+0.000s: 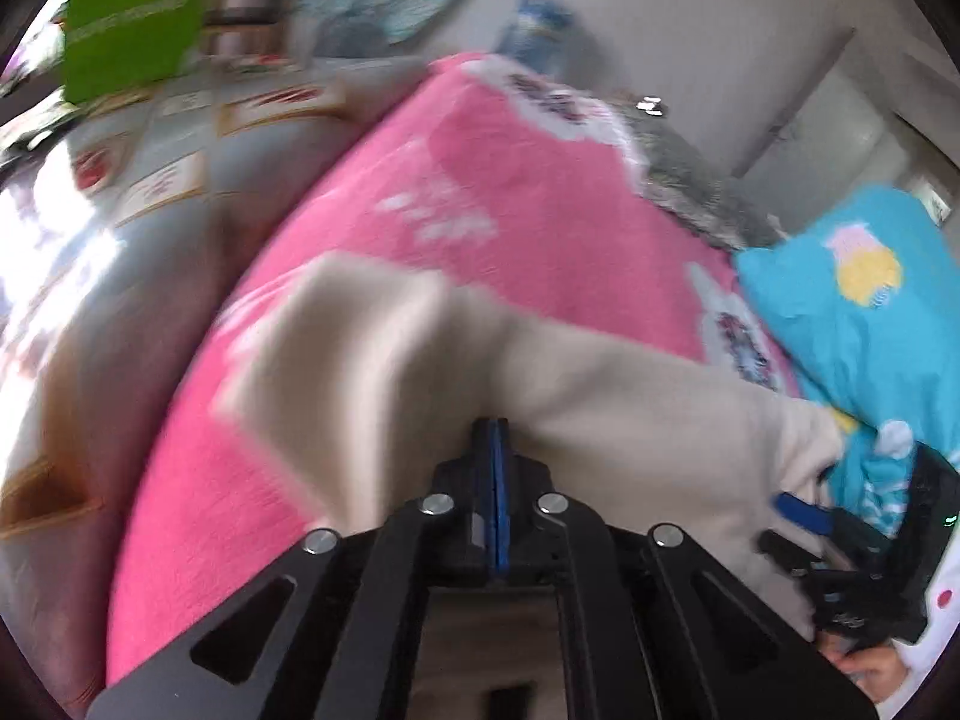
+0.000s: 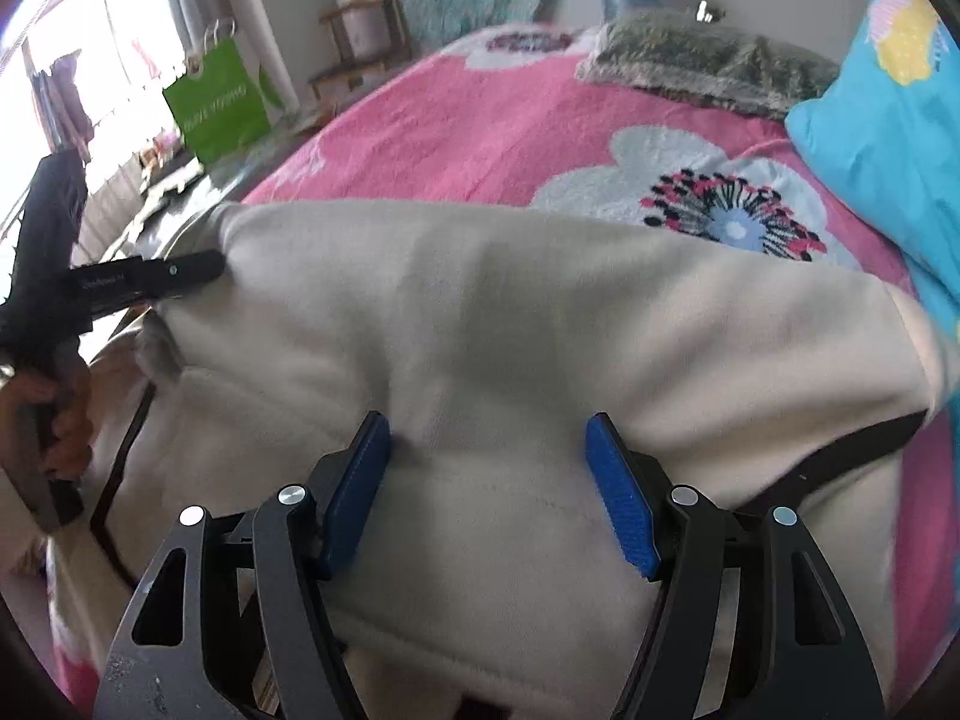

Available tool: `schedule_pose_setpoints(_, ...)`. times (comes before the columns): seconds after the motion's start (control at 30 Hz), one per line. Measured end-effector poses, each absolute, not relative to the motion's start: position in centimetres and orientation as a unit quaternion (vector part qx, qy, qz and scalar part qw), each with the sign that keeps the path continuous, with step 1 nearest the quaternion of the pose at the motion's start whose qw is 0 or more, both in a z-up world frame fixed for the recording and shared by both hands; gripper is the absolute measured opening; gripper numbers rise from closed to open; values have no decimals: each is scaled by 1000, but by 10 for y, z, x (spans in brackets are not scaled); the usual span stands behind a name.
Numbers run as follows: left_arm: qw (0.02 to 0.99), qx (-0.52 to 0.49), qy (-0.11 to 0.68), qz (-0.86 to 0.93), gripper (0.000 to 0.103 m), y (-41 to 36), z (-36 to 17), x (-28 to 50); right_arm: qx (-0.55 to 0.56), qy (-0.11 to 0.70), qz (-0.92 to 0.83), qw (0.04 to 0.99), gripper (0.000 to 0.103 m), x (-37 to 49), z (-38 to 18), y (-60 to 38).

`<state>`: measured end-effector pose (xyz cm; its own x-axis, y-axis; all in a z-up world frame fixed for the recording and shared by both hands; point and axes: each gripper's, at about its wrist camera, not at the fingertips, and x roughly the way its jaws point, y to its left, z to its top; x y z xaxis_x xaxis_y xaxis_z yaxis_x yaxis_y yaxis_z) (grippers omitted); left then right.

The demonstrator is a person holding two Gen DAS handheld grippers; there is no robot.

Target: Fold large clothes

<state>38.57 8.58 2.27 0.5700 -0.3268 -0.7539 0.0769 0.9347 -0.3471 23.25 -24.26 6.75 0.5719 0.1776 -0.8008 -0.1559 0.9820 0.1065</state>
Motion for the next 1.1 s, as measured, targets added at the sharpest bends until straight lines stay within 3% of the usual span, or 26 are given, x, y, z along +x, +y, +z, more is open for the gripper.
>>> schedule_pose_setpoints(0.17, 904, 9, 423, -62, 3, 61, 46, 348, -114, 416, 87, 898, 65, 163, 112, -209)
schedule_pose_setpoints(0.4, 909, 86, 373, -165, 41, 37, 80, 260, -133, 351, 117, 919, 67, 56, 150, -196)
schedule_pose_setpoints(0.53, 872, 188, 368, -262, 56, -7, 77, 180, -99, 376, 127, 912, 68, 27, 142, -201)
schedule_pose_setpoints(0.77, 794, 311, 330, -405, 66, -58, 43, 73, -203, 479, 158, 839, 70, -19, 79, -174)
schedule_pose_setpoints(0.83, 775, 299, 355, -428, 67, -62, 31, 69, -224, 497, 179, 819, 72, -32, 67, -166)
schedule_pose_setpoints(0.9, 764, 289, 372, -441, 66, -63, 23, 69, -254, 500, 178, 809, 82, -43, 56, -157)
schedule_pose_setpoints(1.1, 777, 313, 359, -412, 68, -62, 7, 78, -295, 495, 79, 814, 83, -32, 34, -158)
